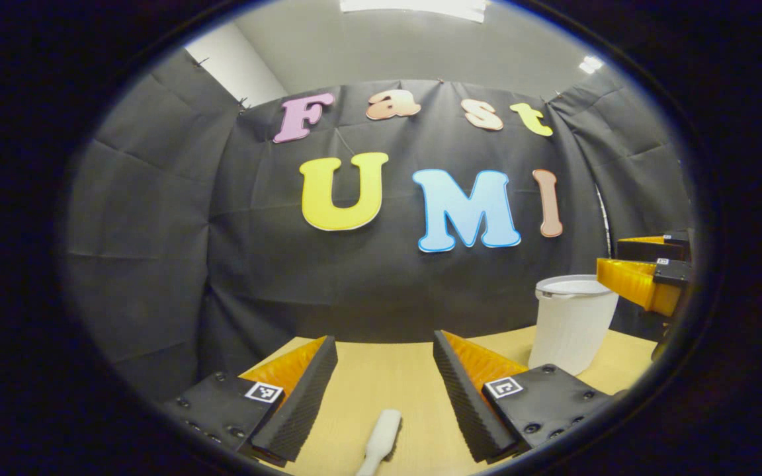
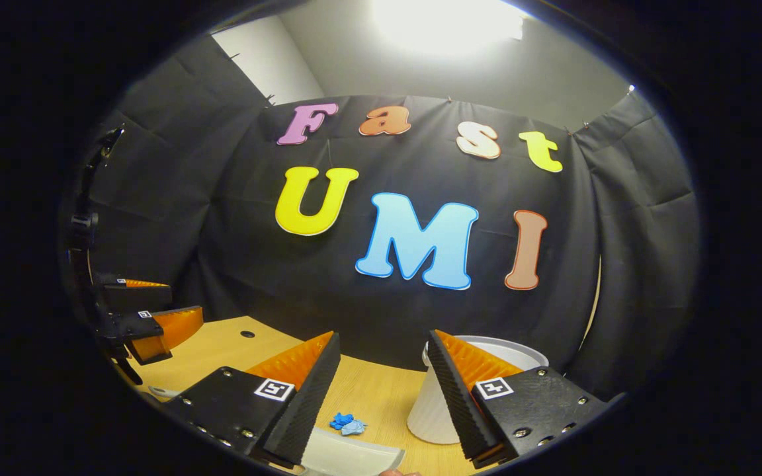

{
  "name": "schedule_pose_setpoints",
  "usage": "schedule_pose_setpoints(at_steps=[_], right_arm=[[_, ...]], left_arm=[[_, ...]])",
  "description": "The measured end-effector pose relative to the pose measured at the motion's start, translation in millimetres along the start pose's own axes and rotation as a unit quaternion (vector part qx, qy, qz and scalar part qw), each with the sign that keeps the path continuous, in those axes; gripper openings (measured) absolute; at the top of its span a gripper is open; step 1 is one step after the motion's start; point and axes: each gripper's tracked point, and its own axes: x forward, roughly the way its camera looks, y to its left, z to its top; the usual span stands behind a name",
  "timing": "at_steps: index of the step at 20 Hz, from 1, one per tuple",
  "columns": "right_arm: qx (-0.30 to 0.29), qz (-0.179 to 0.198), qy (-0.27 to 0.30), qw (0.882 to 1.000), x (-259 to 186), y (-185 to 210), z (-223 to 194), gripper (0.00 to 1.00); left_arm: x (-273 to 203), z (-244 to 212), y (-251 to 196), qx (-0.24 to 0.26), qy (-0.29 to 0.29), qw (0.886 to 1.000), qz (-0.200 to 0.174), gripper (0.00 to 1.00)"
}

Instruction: Pick up the small broom and dustpan from the desktop, sweep the trash into the dustpan with the broom, and then empty the trash into the garbage bin.

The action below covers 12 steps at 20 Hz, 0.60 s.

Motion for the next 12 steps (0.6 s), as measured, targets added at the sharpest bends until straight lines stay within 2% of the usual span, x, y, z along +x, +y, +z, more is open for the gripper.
schedule_pose_setpoints(at_steps=[1, 3, 4, 5, 8, 12], right_arm=[[0.007, -0.016, 0.005, 1.000, 0, 0, -2, 0.84], [0.010, -0.045, 0.023, 0.999, -1, 1, -14, 0.84], [0.008, -0.057, 0.036, 0.998, -3, 2, -22, 0.84], [0.007, -0.062, 0.050, 0.997, -6, 5, -29, 0.84], [0.006, -0.062, 0.092, 0.994, -15, 14, -50, 0.84], [0.040, -0.049, 0.168, 0.984, -33, 29, -83, 0.84]], left_arm=[[5, 0, 2, 0.007, -0.001, 1.000, -0.009, 0.95], [13, 0, 6, 0.009, -0.001, 0.999, -0.032, 0.98], [16, -5, 6, 0.005, 0.006, 0.999, -0.045, 0.95], [19, -13, 4, 0.001, 0.018, 0.998, -0.056, 0.98], [19, -37, 8, -0.008, 0.060, 0.995, -0.073, 0.95], [10, -79, 5, -0.013, 0.133, 0.986, -0.096, 0.95]])
